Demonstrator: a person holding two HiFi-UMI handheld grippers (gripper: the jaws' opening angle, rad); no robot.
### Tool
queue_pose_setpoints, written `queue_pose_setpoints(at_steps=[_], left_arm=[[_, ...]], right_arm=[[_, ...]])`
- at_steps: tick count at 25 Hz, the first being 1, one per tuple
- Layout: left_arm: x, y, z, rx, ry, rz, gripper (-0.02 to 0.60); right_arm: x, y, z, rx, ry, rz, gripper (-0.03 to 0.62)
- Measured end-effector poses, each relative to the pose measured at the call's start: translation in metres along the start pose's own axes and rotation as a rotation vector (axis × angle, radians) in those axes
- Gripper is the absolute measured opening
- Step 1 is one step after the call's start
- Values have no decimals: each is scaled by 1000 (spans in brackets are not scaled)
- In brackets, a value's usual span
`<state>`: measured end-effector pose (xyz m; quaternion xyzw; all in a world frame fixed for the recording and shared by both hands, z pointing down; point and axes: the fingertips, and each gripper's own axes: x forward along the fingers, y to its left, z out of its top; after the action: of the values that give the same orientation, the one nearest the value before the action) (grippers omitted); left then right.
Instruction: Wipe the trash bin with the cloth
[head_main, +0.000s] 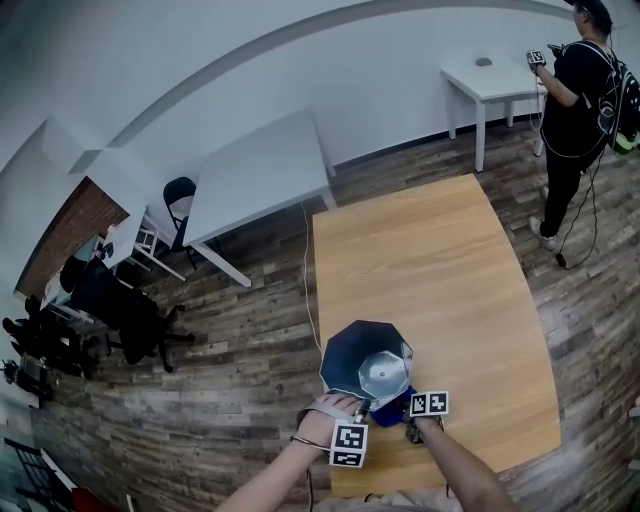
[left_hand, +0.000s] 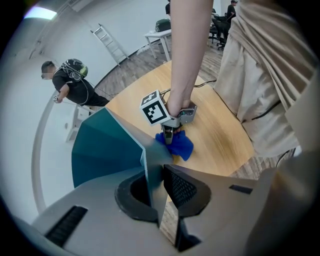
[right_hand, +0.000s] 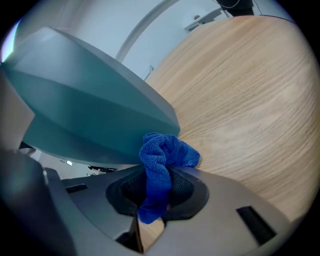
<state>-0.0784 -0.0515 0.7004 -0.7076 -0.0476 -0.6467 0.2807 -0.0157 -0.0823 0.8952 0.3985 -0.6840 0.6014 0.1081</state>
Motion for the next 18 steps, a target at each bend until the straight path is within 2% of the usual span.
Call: queue_pose_setpoints(at_steps=[3,6,10,14,18], left_arm=[[1,0,-1,-27,-3,2,44],[1,3,-1,-63,3,3,44],[2,12,-1,-131,22,1,44],[3,18,4,-185,35,-8,44],[6,21,10,-232,41,-10,44]], right_arm=[[-8,3,-2,-10,8,-4,80],[-34,25,-5,-18,10,15,80],[-84,75,1,-44,-34,109,80],[-135,119,9,-27,-97,201,80],[-166,163,25,-43,-166,289,80]])
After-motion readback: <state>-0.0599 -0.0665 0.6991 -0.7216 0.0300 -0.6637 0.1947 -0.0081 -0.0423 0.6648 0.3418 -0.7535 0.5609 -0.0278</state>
